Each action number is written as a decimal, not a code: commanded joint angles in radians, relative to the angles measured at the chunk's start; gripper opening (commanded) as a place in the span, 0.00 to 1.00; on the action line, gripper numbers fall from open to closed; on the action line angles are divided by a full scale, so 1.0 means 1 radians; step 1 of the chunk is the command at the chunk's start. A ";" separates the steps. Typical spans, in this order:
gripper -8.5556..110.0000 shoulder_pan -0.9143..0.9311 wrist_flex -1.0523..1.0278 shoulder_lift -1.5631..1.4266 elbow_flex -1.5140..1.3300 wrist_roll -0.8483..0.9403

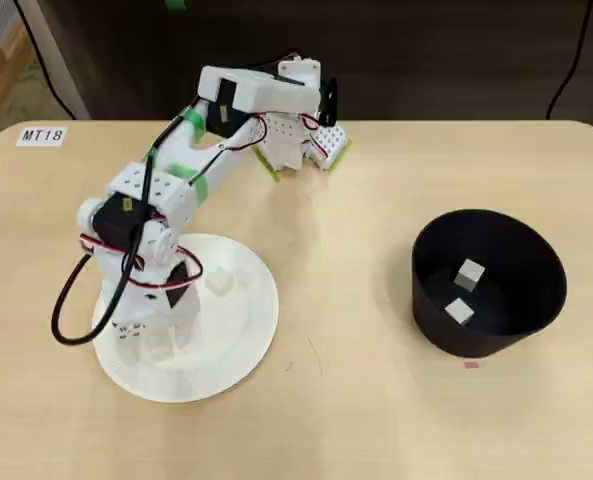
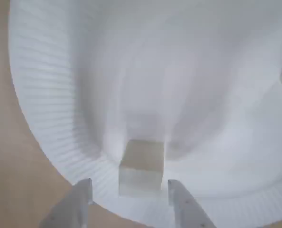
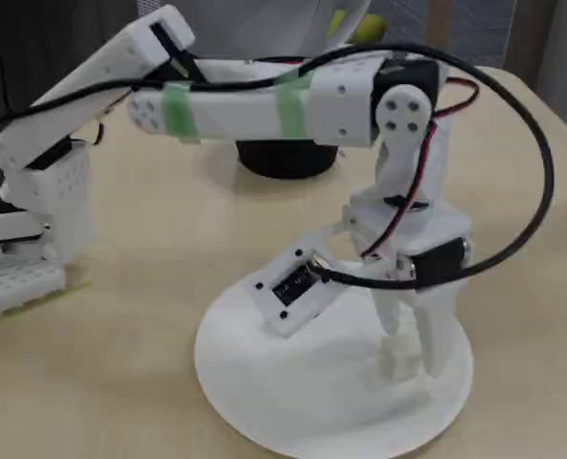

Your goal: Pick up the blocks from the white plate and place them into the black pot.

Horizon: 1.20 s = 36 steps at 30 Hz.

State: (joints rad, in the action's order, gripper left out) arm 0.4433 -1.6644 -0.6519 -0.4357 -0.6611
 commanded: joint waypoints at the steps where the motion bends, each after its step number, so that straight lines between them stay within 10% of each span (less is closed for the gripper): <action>1: 0.26 0.008 0.002 -0.003 0.049 -0.012; 25: 0.05 -0.012 0.003 0.098 0.219 0.067; 36: 0.05 -0.091 0.017 0.067 0.716 0.446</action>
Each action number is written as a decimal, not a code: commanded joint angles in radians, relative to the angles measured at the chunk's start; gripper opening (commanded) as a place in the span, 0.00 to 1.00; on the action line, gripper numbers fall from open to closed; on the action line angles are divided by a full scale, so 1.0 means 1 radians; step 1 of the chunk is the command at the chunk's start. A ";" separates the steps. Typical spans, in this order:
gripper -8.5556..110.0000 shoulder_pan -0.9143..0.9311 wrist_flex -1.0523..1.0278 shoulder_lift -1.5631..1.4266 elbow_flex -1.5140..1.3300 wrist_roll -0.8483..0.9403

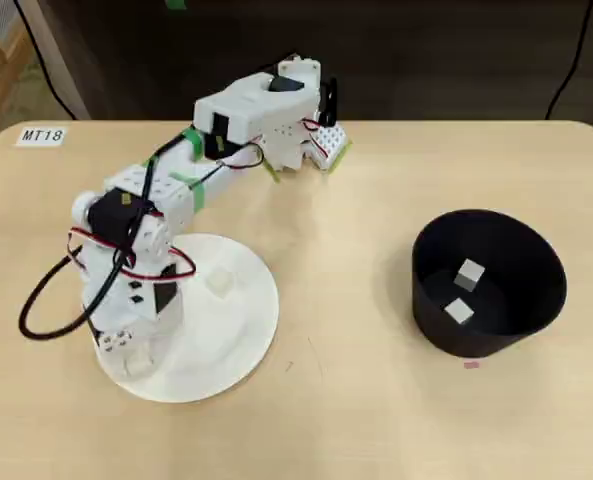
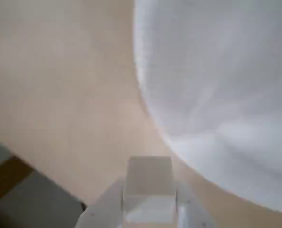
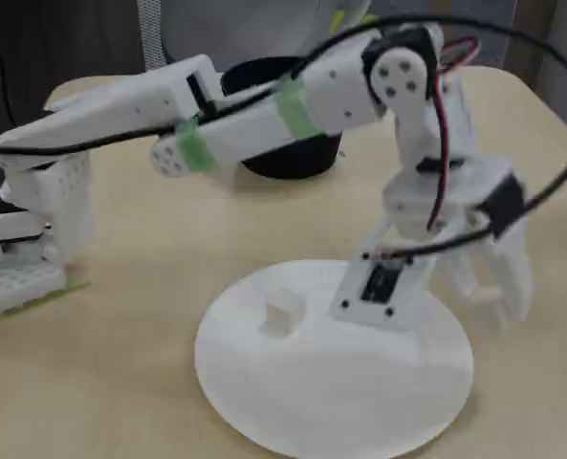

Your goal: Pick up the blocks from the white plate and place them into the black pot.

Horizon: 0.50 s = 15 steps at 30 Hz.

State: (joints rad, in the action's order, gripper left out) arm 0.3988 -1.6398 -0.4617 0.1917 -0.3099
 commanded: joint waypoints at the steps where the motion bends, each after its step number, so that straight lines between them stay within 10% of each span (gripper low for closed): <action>1: 0.05 -0.069 -0.026 -0.163 0.087 0.126; 15: 0.05 -0.747 -0.009 -1.052 -0.968 0.328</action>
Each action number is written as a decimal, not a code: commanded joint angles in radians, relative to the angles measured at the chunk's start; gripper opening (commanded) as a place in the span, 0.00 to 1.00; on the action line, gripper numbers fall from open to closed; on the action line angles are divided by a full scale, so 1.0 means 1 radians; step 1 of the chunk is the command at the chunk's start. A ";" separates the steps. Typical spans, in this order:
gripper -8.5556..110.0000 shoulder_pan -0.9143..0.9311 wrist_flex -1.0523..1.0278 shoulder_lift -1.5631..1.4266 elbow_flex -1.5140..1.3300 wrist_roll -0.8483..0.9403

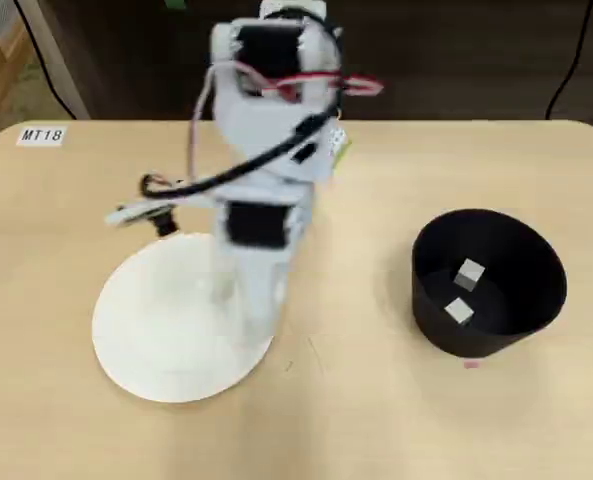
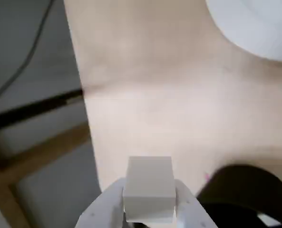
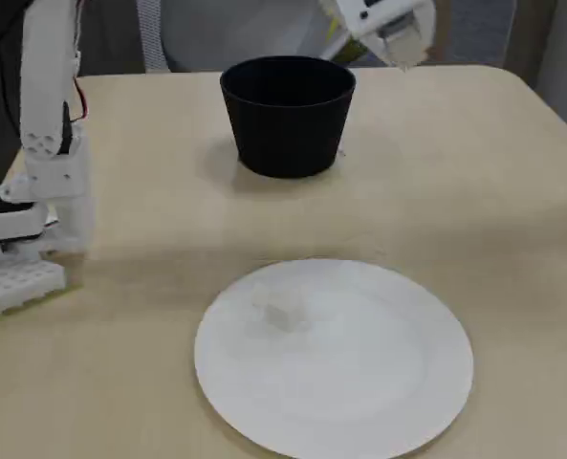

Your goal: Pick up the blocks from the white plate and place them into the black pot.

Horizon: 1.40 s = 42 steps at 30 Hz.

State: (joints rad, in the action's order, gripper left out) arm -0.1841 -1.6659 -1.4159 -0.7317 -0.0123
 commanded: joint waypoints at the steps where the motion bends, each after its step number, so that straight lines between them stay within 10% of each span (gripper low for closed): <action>1: 0.05 -0.227 0.035 -0.098 -0.046 0.037; 18: 0.05 -0.419 0.871 -0.583 -1.111 0.009; 31: 0.05 -0.448 0.927 -0.430 -1.147 0.029; 37: 0.36 -0.471 0.907 -0.437 -1.147 0.051; 42: 0.38 -0.460 0.885 -0.460 -1.147 0.048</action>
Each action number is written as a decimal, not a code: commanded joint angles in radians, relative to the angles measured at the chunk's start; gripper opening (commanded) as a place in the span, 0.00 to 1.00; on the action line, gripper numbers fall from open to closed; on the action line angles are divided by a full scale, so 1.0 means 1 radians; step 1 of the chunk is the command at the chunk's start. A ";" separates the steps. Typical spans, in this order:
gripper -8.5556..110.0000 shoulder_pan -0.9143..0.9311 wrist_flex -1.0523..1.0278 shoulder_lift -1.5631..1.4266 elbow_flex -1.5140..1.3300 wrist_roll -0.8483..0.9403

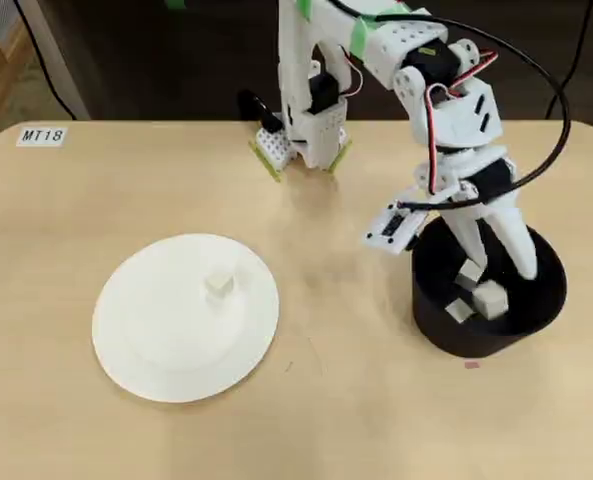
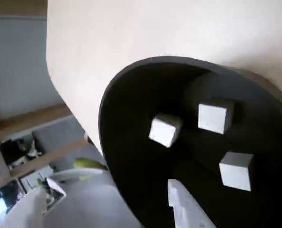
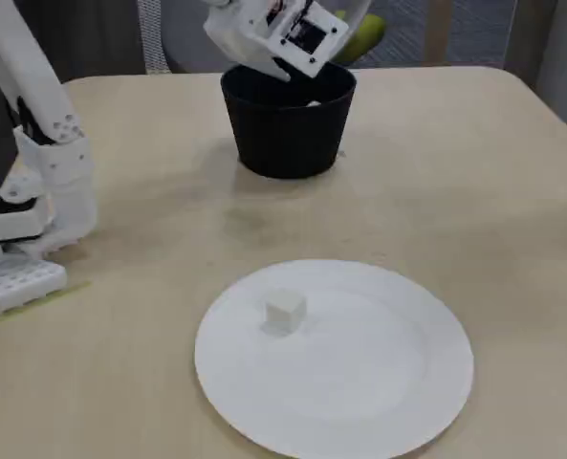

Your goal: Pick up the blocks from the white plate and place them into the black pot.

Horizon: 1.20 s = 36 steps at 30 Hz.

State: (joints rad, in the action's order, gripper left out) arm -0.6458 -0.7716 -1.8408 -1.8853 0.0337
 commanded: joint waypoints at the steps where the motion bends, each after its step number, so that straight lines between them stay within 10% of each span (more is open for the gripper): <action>1: 0.37 0.006 -0.014 -0.041 0.006 0.000; 6: 0.05 0.072 -0.061 -0.107 0.006 -0.014; 27: 0.05 0.877 -0.589 0.054 0.146 -0.149; 36: 0.05 1.039 -0.267 -0.089 -0.097 -0.202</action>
State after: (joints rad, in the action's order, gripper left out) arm 0.3497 -1.1336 -1.8377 -1.9175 -0.1442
